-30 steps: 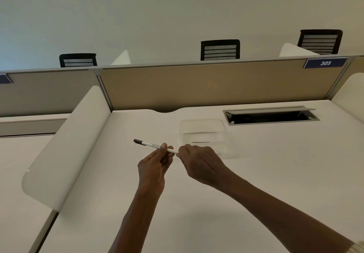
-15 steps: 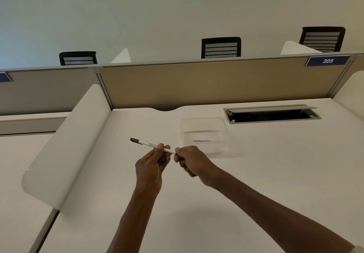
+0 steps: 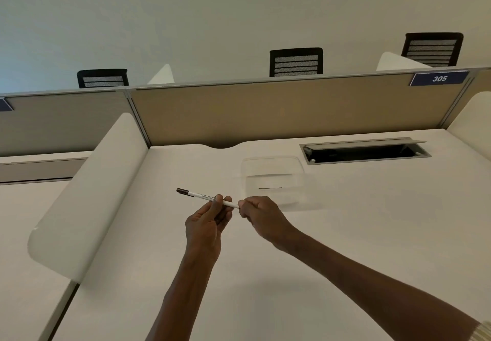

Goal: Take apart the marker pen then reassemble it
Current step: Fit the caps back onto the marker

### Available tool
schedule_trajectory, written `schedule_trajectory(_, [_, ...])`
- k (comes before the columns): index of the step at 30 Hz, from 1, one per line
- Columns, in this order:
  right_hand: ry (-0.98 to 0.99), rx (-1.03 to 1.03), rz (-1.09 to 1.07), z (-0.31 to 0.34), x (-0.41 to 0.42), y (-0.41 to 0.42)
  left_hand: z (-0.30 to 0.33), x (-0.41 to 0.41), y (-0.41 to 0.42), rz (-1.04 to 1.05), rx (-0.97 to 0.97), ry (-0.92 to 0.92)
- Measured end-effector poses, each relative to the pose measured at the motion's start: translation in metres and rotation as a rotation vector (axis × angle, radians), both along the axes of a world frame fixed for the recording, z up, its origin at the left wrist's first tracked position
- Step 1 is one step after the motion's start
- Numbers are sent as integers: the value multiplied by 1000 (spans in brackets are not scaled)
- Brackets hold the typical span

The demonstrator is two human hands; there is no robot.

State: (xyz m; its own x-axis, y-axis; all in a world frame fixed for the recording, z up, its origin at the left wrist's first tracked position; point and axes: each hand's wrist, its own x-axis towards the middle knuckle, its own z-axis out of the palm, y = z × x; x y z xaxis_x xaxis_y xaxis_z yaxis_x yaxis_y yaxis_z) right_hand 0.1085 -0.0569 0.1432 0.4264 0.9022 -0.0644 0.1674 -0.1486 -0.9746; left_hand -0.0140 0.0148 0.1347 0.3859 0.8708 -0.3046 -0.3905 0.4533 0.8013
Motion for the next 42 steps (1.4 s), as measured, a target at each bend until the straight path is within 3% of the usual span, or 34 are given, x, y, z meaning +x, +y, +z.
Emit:
schedule_trajectory(2, [741, -155, -40, 5, -6, 1, 0, -1, 0, -12, 37, 8])
schedule_trajectory(3, [926, -193, -45, 6, -7, 1, 1, -2, 0, -16, 52, 15])
schedule_trajectory(5, [957, -206, -13, 8, -6, 0, 1, -2, 1, -12, 65, 16])
schedule_trajectory(7, [733, -215, 17, 13, -3, 0, 2, -1, 1, 3, 63, 20])
schedule_trajectory(13, [-772, 2, 60, 6, 6, -9, 4, 1, 1, 23, 17, 12])
schedule_trajectory(15, [-1113, 73, 95, 1, 10, -12, 5, 2, 0, 18, 6, 16])
schedule_trajectory(19, [-1413, 213, 93, -2, 17, -12, 7, 3, -3, 12, -18, 28])
schedule_trajectory(26, [-1580, 277, 95, 0, 22, -7, 9, 1, -1, 16, -44, 29])
schedule_trajectory(29, [-1449, 296, 116, 2, 18, -6, 8, 1, -1, 18, -76, 10])
schedule_trajectory(35, [-929, 236, -7, 2, 3, -5, 5, 2, -3, -7, -49, -30])
schedule_trajectory(42, [142, -81, -121, 15, -12, -5, 0, 5, -8, -15, 23, -47])
